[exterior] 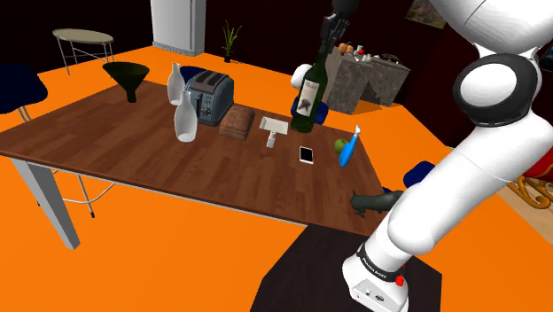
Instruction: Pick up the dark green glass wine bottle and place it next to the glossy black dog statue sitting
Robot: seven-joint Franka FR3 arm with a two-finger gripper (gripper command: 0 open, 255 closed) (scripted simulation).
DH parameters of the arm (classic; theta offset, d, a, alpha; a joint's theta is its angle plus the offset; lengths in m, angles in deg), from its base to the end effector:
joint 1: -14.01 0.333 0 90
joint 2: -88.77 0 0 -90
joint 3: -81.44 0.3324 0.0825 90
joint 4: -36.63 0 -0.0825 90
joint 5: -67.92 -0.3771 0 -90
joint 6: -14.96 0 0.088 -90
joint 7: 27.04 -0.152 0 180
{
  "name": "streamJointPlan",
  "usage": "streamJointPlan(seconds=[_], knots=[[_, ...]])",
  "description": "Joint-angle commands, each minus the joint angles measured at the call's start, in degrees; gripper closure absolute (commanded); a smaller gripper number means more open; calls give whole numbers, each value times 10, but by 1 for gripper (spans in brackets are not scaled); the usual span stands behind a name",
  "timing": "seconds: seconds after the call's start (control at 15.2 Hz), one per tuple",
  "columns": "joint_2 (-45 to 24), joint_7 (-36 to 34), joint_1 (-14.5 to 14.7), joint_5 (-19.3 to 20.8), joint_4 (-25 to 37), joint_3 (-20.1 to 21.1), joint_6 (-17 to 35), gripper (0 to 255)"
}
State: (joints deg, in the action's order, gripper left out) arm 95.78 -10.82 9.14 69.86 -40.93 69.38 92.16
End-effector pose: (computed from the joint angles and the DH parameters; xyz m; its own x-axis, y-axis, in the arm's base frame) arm 0.4505 -0.1530 0.7341 0.9941 -0.0195 0.1067 -0.0237 -0.9990 0.0378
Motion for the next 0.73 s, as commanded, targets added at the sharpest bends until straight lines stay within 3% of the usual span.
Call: streamJointPlan(seconds=[0.0,0.66], knots=[[31,9,-3,6,-13,-3,-17,255],[145,63,-24,38,-25,-25,-114,255]])
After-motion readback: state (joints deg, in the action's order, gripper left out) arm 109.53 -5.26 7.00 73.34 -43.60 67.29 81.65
